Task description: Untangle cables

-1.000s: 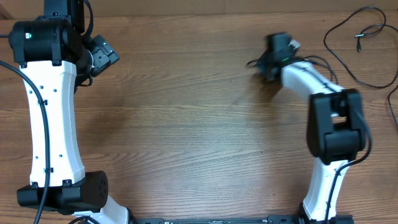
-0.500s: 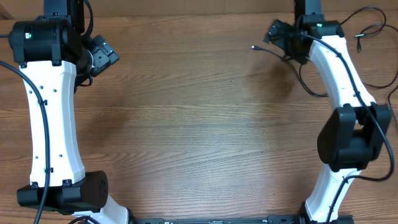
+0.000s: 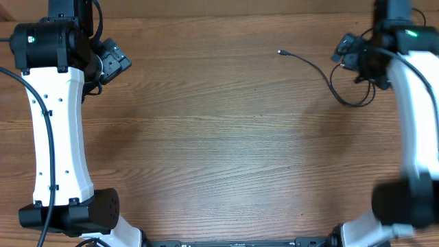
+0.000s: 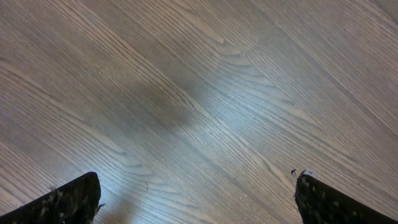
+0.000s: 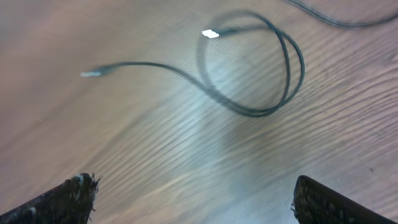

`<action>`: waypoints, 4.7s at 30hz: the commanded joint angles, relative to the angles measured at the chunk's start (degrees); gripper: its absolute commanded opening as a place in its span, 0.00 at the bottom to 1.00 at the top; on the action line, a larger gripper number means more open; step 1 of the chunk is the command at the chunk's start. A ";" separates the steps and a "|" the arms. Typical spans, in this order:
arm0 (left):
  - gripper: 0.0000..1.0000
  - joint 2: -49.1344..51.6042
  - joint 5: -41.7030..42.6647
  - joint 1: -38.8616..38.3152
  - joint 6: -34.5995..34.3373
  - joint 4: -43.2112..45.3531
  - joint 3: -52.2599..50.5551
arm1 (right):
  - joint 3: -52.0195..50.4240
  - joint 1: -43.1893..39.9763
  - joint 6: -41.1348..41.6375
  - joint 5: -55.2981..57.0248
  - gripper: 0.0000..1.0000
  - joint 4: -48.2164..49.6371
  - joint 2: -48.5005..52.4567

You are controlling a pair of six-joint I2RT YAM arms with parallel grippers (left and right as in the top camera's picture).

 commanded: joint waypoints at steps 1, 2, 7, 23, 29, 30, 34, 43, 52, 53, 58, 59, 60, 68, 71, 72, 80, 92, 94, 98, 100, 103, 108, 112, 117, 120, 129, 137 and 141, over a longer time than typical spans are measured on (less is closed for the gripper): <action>0.99 0.35 -0.59 -0.39 -0.13 0.09 0.11 | 1.14 -0.02 -0.83 -7.02 1.00 -3.19 -12.98; 1.00 0.35 -0.59 -0.39 -0.13 0.11 0.11 | 1.14 0.00 -0.07 -7.63 1.00 -4.22 -15.37; 1.00 0.35 -0.59 -0.39 -0.13 0.11 0.11 | 1.14 0.02 5.18 -7.67 1.00 -11.41 -23.65; 1.00 0.35 -0.59 -0.39 -0.15 0.09 0.11 | 0.44 0.02 6.25 -7.93 1.00 -23.82 -42.51; 1.00 0.35 -0.59 -0.39 -0.15 0.11 0.11 | -0.48 0.02 6.29 -9.09 1.00 -23.82 -49.05; 1.00 0.35 -0.59 -0.39 -0.13 0.09 0.11 | -0.48 0.02 6.29 -9.55 1.00 -23.82 -49.55; 1.00 0.35 -0.59 -0.39 -0.13 0.09 0.11 | -0.48 0.02 6.32 -14.14 1.00 -23.82 -51.56; 1.00 0.35 -0.59 -0.39 -0.13 0.09 0.11 | -3.10 0.02 8.02 -18.60 1.00 -23.58 -51.58; 1.00 0.35 -0.59 -0.37 -0.13 0.11 0.11 | -9.09 0.02 7.98 -9.42 1.00 -22.64 -54.90; 1.00 0.35 -0.59 -0.39 -0.13 0.09 0.11 | -10.84 0.02 7.82 -8.68 1.00 -22.77 -57.05; 1.00 0.35 -0.59 -0.39 -0.13 0.09 0.11 | -14.82 0.02 8.00 -8.52 1.00 -21.16 -61.99; 0.99 0.35 -0.59 -0.39 -0.13 0.09 0.11 | -15.45 0.02 8.02 -8.37 1.00 -21.29 -62.45; 1.00 0.35 -0.59 -0.39 -0.13 0.11 0.11 | -15.80 0.02 8.02 -8.66 1.00 -22.14 -62.53; 1.00 0.35 -0.59 -0.39 -0.13 0.11 0.11 | -15.91 0.02 7.93 -8.94 1.00 -23.80 -62.45; 0.99 0.35 -0.59 -0.39 -0.13 0.09 0.11 | -15.91 0.02 7.85 -6.16 1.00 -23.80 -62.45; 1.00 0.35 -0.59 -0.39 -0.13 0.11 0.11 | -15.91 0.02 7.78 -6.16 1.00 -23.80 -62.45; 0.99 0.35 -0.59 -0.39 -0.13 0.09 0.11 | -15.91 0.02 7.78 -4.24 1.00 -23.74 -62.45; 0.99 0.35 -0.59 -0.39 -0.13 0.09 0.11 | -27.69 0.02 7.80 -2.54 1.00 -17.03 -64.04; 1.00 0.35 -0.59 -0.39 -0.13 0.09 0.11 | -29.99 0.02 7.80 -2.34 1.00 -10.62 -65.48; 1.00 0.35 -0.59 -0.39 -0.13 0.11 0.11 | -33.40 0.02 7.78 -1.73 1.00 -1.75 -67.91; 0.99 0.35 -0.59 -0.39 -0.13 0.09 0.11 | -35.71 0.02 7.78 -0.17 1.00 1.11 -69.68; 1.00 0.35 -0.59 -0.39 -0.13 0.09 0.11 | -39.56 0.02 7.78 0.61 1.00 2.38 -72.89; 0.99 0.35 -0.59 -0.39 -0.13 0.11 0.11 | -44.92 0.02 7.78 0.63 1.00 2.84 -78.23; 1.00 0.35 -0.59 -0.39 -0.13 0.09 0.11 | -47.43 0.02 7.80 1.95 1.00 3.30 -80.52; 0.99 0.35 -0.59 -0.39 -0.13 0.09 0.11 | -47.45 0.02 7.78 2.78 1.00 6.49 -81.31; 1.00 0.35 -0.59 -0.39 -0.13 0.09 0.11 | -47.67 0.02 7.80 2.75 1.00 9.62 -82.90; 1.00 0.35 -0.59 -0.39 -0.13 0.11 0.11 | -51.67 -0.02 7.78 2.75 1.00 16.46 -89.48; 0.99 0.37 -0.59 -0.39 -0.13 0.09 0.11 | -58.38 -0.02 7.78 2.75 1.00 27.69 -94.66; 0.99 0.37 -0.59 -0.39 -0.13 0.09 0.11 | -63.73 -0.02 7.80 2.75 1.00 37.09 -97.79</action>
